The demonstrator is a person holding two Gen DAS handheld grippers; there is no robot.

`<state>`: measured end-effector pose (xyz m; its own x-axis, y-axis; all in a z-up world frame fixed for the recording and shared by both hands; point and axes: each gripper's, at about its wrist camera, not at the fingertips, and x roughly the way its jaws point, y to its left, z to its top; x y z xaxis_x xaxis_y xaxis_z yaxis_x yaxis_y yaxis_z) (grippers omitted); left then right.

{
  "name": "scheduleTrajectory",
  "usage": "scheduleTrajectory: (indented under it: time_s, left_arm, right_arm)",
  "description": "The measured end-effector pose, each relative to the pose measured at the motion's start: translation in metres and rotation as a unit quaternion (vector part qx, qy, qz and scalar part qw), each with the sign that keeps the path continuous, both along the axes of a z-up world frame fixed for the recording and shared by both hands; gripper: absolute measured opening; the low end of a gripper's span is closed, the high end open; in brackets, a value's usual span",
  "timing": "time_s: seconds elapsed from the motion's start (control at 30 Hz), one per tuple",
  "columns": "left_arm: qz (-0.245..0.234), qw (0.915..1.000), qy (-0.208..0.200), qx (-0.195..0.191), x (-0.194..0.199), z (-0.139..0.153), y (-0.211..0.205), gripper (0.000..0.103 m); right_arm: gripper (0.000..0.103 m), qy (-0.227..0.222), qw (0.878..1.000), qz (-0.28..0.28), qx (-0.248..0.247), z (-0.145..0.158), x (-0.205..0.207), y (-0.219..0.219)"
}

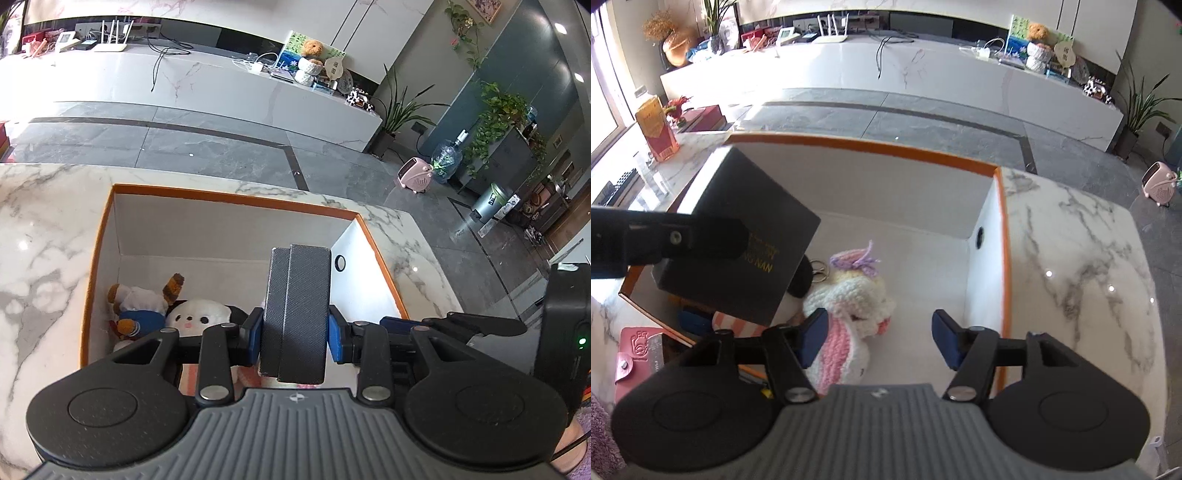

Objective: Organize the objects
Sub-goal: 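Carry the bunny with the right gripper and the gift box with the left over the orange box, then open the right gripper to drop the bunny into the box while the left holds the gift box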

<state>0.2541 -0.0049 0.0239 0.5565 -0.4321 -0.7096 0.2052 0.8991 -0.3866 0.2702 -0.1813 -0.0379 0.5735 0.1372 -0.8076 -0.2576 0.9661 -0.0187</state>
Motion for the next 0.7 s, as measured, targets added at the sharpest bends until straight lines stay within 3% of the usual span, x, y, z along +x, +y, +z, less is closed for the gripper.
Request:
scheduleTrajectory:
  time_s: [0.17,0.33,0.7]
  left_arm:
    - [-0.012,0.9997,0.019,-0.003,0.012,-0.011,-0.024,0.04]
    - [-0.025,0.9989,0.039,-0.006,0.023,-0.025,-0.052,0.04]
    - [0.003,0.9935,0.113,-0.016,0.039,-0.076,-0.089,0.04]
  right_arm:
    - [0.035,-0.037,0.998,-0.044,0.011,0.019,0.004,-0.031]
    - [0.031,-0.053,0.995,-0.081,0.02,0.03,0.001,-0.063]
    - [0.024,-0.038,0.992,-0.121,0.012,0.003,0.007,-0.093]
